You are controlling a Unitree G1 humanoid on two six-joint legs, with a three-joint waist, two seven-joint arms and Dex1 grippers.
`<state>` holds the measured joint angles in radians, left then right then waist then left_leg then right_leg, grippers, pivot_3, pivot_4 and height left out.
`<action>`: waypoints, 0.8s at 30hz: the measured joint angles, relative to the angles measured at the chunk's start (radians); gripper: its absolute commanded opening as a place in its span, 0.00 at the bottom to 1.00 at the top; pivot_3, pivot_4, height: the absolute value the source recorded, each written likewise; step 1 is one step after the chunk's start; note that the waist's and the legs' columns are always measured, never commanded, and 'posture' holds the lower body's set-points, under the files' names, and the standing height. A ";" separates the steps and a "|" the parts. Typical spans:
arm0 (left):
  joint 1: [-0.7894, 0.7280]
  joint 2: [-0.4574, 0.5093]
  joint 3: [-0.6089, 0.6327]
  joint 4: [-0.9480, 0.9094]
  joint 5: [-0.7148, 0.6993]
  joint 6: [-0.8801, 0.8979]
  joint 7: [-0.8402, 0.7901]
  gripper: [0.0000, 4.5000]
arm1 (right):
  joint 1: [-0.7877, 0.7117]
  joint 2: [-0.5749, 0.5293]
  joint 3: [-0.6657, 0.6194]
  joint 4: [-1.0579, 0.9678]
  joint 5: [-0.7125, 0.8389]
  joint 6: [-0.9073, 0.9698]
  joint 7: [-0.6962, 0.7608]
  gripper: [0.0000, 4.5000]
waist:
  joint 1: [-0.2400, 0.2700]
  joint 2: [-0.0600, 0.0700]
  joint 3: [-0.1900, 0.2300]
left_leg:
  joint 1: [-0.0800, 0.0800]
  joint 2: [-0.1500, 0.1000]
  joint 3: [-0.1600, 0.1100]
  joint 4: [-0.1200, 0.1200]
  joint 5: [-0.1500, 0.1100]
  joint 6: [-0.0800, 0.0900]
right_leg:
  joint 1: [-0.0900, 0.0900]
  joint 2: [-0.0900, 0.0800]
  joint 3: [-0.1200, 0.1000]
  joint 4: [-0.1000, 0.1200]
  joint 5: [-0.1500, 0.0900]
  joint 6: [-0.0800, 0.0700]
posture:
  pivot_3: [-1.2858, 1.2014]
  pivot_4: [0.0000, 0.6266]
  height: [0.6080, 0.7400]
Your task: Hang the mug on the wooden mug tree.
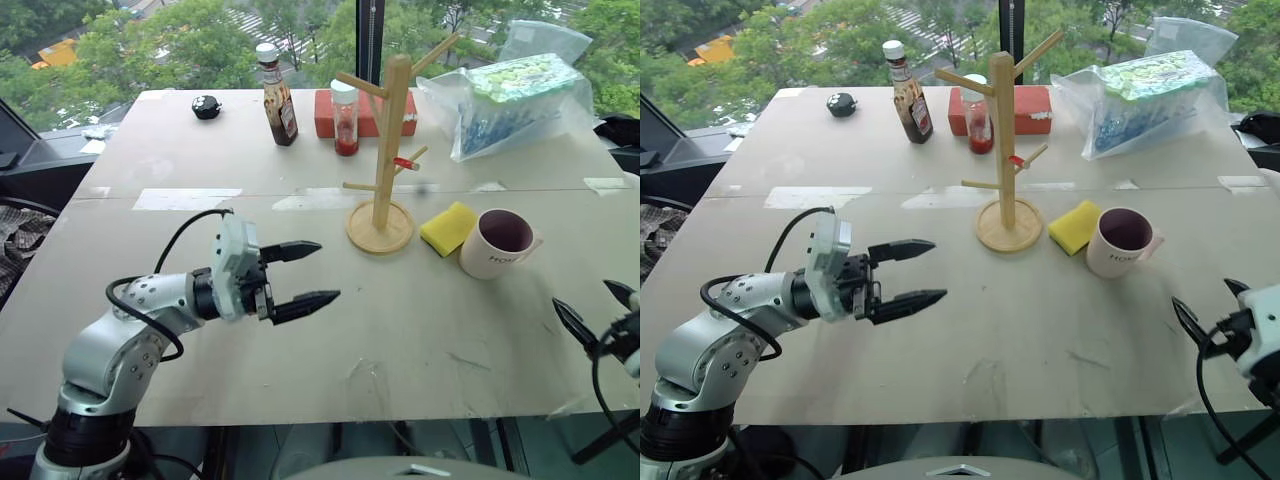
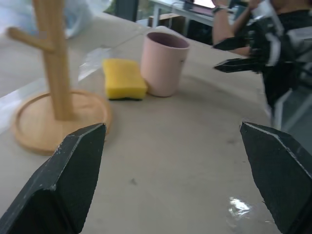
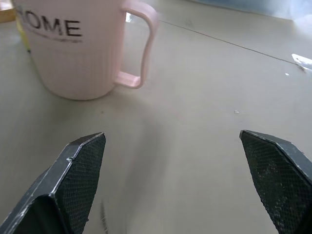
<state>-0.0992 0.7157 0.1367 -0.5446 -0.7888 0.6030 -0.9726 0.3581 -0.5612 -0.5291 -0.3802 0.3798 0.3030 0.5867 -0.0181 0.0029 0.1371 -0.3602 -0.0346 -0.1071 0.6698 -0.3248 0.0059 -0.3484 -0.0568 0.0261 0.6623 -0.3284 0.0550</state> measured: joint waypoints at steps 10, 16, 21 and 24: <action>0.054 -0.004 -0.019 -0.051 -0.011 -0.016 -0.015 1.00 | -0.232 0.015 0.140 0.187 -0.042 -0.029 -0.018 0.99 | 0.005 0.000 0.000 | 0.000 0.000 -0.001 0.000 0.000 0.000 | 0.001 0.001 -0.001 0.000 0.000 0.000 | 0.52 0.24 1.00; 0.103 0.001 -0.011 -0.070 -0.011 -0.043 -0.027 1.00 | -0.310 0.016 0.167 0.287 -0.063 -0.062 -0.028 0.99 | 0.004 0.000 0.000 | 0.001 0.000 -0.001 0.000 0.000 0.000 | 0.001 0.001 -0.001 0.000 0.000 0.000 | 0.52 0.24 1.00; 0.134 0.012 0.030 -0.066 -0.009 -0.067 -0.042 1.00 | -0.349 0.036 0.171 0.327 -0.064 -0.089 -0.038 0.99 | 0.004 0.001 0.000 | 0.001 0.000 -0.001 0.000 0.000 0.000 | 0.001 0.001 -0.001 0.000 0.000 0.000 | 0.52 0.24 1.00; 0.161 0.017 0.045 -0.059 -0.003 -0.084 -0.059 1.00 | -0.373 0.046 0.179 0.361 -0.064 -0.104 -0.040 0.99 | 0.002 0.001 0.000 | 0.001 0.000 -0.001 0.000 0.000 0.000 | 0.001 0.001 -0.001 0.000 0.000 0.000 | 0.52 0.24 1.00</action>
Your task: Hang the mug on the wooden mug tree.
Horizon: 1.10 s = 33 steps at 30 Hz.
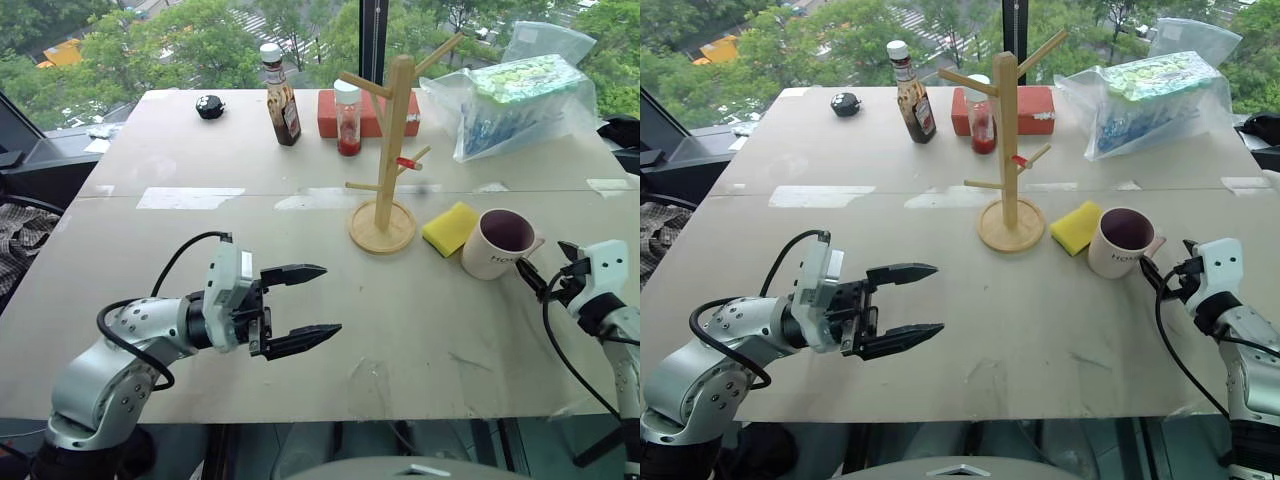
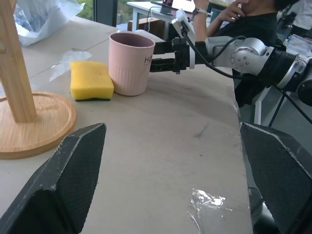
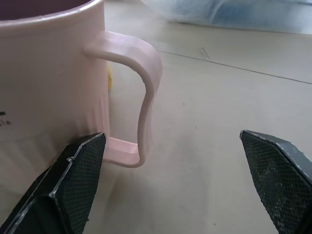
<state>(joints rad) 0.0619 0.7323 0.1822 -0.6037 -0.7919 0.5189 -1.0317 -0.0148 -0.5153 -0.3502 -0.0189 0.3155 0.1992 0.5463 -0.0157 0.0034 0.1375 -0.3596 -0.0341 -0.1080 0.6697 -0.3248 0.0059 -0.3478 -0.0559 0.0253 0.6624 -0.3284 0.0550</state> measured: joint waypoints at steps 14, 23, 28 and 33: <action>0.032 0.004 0.007 0.042 0.020 -0.046 -0.017 1.00 | -0.139 0.052 0.063 0.199 0.013 -0.102 0.074 0.02 | 0.000 0.001 0.000 | -0.001 0.000 0.000 0.000 0.000 0.000 | -0.001 0.000 0.000 0.000 0.000 0.000 | 0.52 0.24 1.00; 0.017 0.002 0.050 -0.105 -0.082 0.037 0.171 1.00 | -0.050 -0.014 0.069 -0.033 0.034 -0.050 0.109 0.02 | 0.000 0.003 0.002 | -0.002 0.000 0.000 0.000 0.000 0.000 | -0.002 -0.001 0.000 0.000 0.000 0.000 | 0.52 0.24 1.00; 0.055 -0.060 0.149 -0.112 -0.161 0.009 0.218 1.00 | -0.034 -0.136 0.120 -0.355 0.013 0.085 0.099 0.02 | -0.006 0.004 0.002 | -0.002 0.001 0.002 -0.001 0.000 0.000 | -0.004 0.000 0.003 0.000 0.000 0.000 | 0.52 0.24 1.00; 0.170 -0.052 0.269 -0.004 -0.187 -0.058 0.055 1.00 | -0.223 -0.286 0.286 -0.616 -0.065 0.339 0.070 0.02 | -0.004 0.003 0.002 | -0.002 0.001 0.001 -0.001 0.000 0.000 | -0.004 0.001 0.001 0.000 0.000 0.000 | 0.52 0.24 1.00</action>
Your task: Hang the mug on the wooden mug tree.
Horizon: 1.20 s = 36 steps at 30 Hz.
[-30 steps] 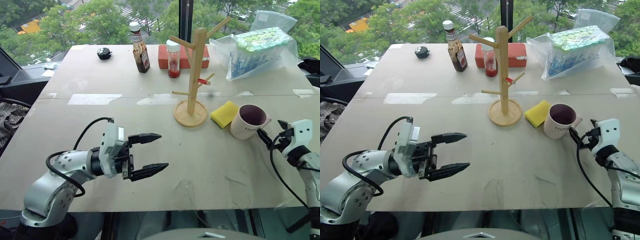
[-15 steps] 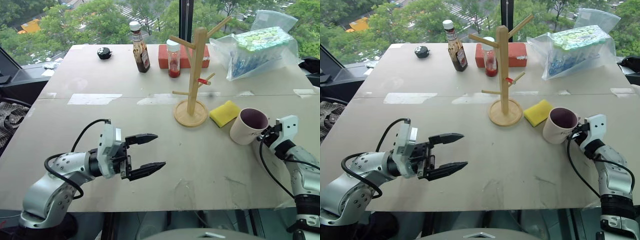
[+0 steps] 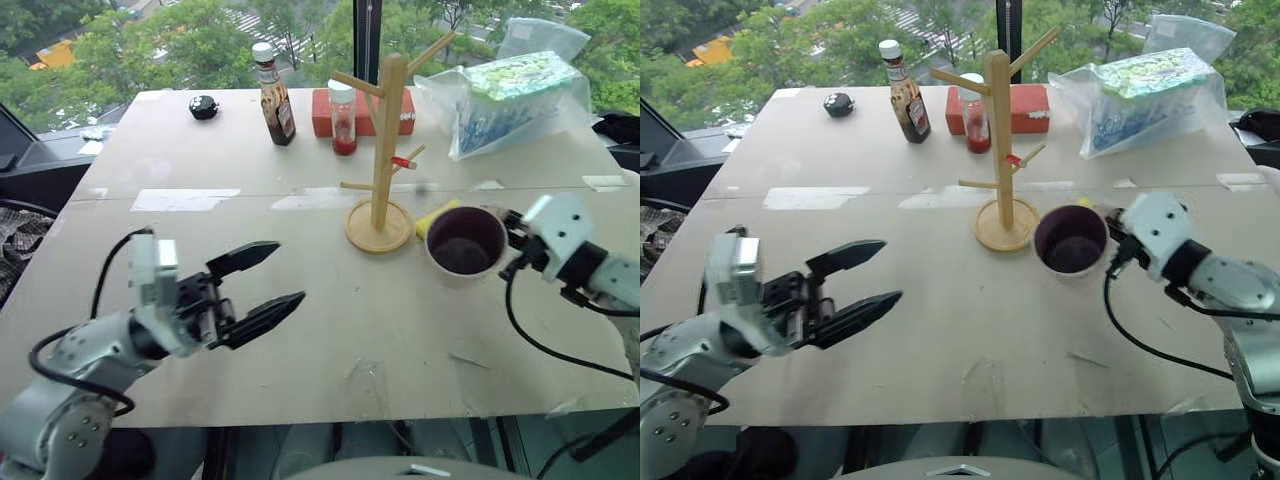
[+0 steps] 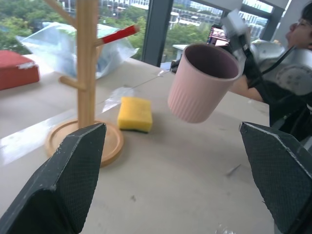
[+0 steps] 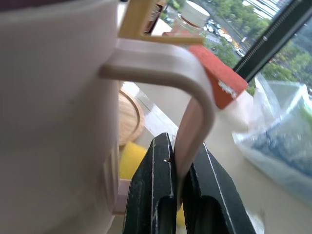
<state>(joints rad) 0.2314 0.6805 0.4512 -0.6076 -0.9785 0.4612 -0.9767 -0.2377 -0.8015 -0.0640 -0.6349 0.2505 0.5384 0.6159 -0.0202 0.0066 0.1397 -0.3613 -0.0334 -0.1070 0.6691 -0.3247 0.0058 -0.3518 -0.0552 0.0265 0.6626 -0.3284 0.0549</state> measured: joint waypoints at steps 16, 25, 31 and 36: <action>0.031 -0.061 -0.083 0.096 0.114 -0.135 -0.113 1.00 | -0.494 0.025 0.265 0.143 -0.078 0.272 0.027 0.02 | -0.004 -0.007 0.001 | -0.009 -0.002 -0.004 -0.001 0.000 0.000 | -0.009 -0.003 -0.004 -0.001 0.000 0.000 | 0.52 0.24 1.00; 0.079 -0.083 -0.069 0.110 0.120 -0.189 -0.141 1.00 | -0.631 0.090 0.365 0.247 -0.133 0.288 0.051 0.02 | -0.020 -0.007 0.001 | -0.009 -0.002 -0.004 -0.001 0.000 0.000 | -0.009 -0.003 -0.003 0.000 0.000 0.000 | 0.52 0.24 1.00; 0.089 -0.099 -0.065 0.115 0.099 -0.208 -0.154 1.00 | -0.638 0.150 0.439 0.354 -0.205 0.263 0.042 0.02 | -0.021 -0.007 0.001 | -0.009 -0.002 -0.004 -0.001 0.000 0.000 | -0.010 -0.003 -0.003 0.000 0.000 0.000 | 0.52 0.24 1.00; 0.077 -0.117 -0.044 0.115 0.061 -0.212 -0.149 1.00 | -0.613 0.188 0.422 0.439 -0.218 0.178 0.035 0.39 | -0.019 -0.007 0.000 | -0.009 -0.002 -0.004 0.000 0.000 0.000 | -0.010 -0.004 -0.004 0.000 0.000 0.000 | 0.52 0.24 1.00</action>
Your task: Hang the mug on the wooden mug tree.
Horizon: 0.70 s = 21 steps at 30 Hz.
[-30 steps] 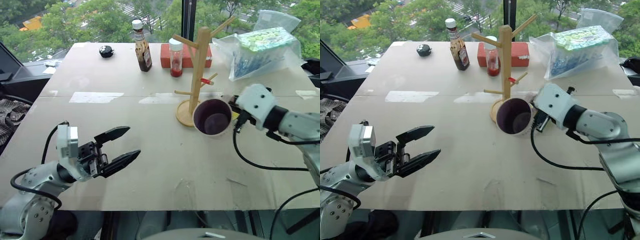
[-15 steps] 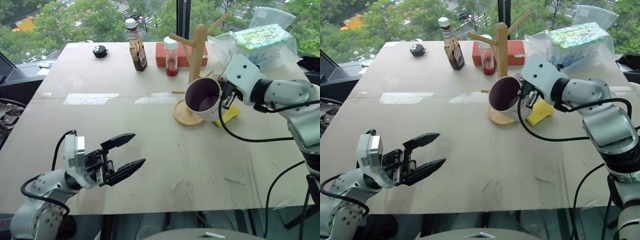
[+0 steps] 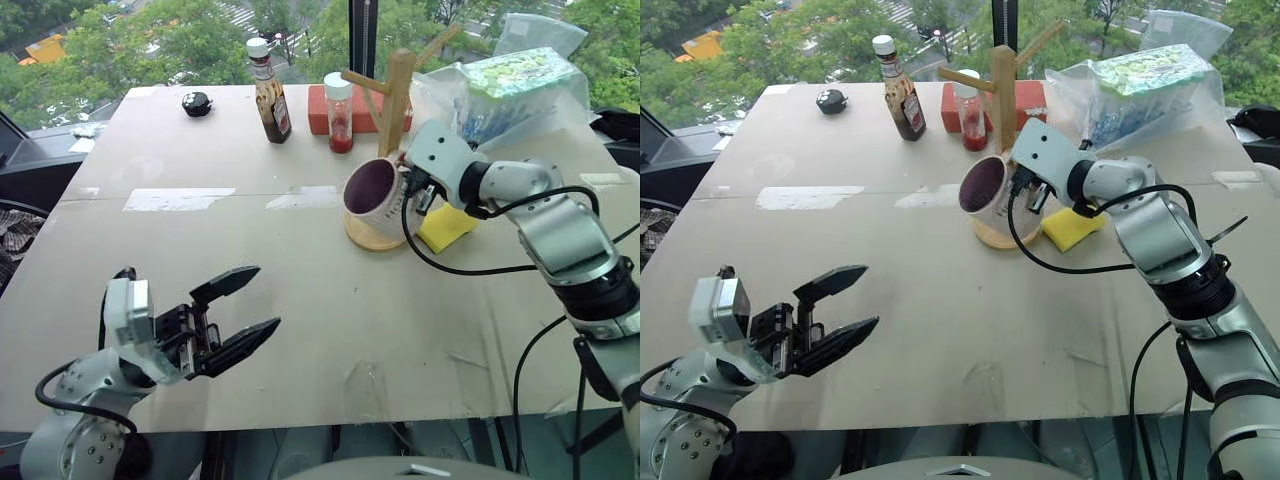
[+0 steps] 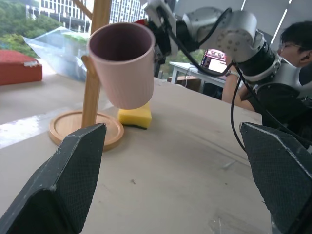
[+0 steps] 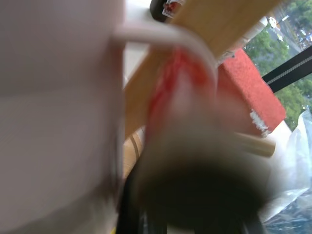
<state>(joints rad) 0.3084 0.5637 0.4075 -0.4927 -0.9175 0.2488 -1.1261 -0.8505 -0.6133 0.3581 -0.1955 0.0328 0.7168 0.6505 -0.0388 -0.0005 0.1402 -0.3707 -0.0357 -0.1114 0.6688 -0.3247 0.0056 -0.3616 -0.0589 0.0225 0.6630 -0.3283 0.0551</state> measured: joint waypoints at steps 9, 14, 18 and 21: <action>0.027 -0.002 0.013 -0.011 -0.003 0.011 0.051 1.00 | 0.235 -0.053 -0.333 -0.176 0.218 0.057 0.087 0.76 | 0.006 -0.001 0.000 | -0.001 0.000 -0.002 0.000 0.000 0.000 | 0.000 0.000 -0.001 0.000 0.000 0.000 | 0.52 0.24 1.00; -0.013 0.033 -0.060 -0.039 0.066 0.091 0.183 1.00 | 0.500 -0.116 -0.649 -0.341 0.441 0.161 0.166 0.76 | 0.018 -0.001 -0.001 | -0.002 -0.001 -0.002 0.001 0.000 0.000 | 0.002 0.000 -0.002 0.000 0.000 0.000 | 0.52 0.24 1.00; -0.031 0.044 -0.091 -0.024 0.124 0.106 0.216 1.00 | 0.734 -0.112 -0.816 -0.374 0.495 0.116 0.210 0.76 | 0.026 -0.002 -0.001 | 0.000 0.000 -0.001 0.000 0.000 0.000 | 0.003 0.001 -0.001 0.000 0.000 0.000 | 0.52 0.24 1.00; -0.032 0.055 -0.103 0.061 0.180 0.100 0.206 1.00 | 0.962 -0.088 -0.861 -0.351 0.464 0.011 0.241 0.76 | 0.027 0.000 -0.001 | 0.001 0.000 0.002 0.000 0.000 0.000 | 0.003 0.002 0.000 0.002 0.000 0.000 | 0.52 0.24 1.00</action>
<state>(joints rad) 0.2766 0.6191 0.3041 -0.4316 -0.7374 0.3492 -0.9200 0.1114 -0.7011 -0.5025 -0.5463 0.4964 0.7282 0.8915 -0.0120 -0.0003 0.1390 -0.3697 -0.0358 -0.1090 0.6692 -0.3247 0.0059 -0.3587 -0.0570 0.0220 0.6645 -0.3282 0.0552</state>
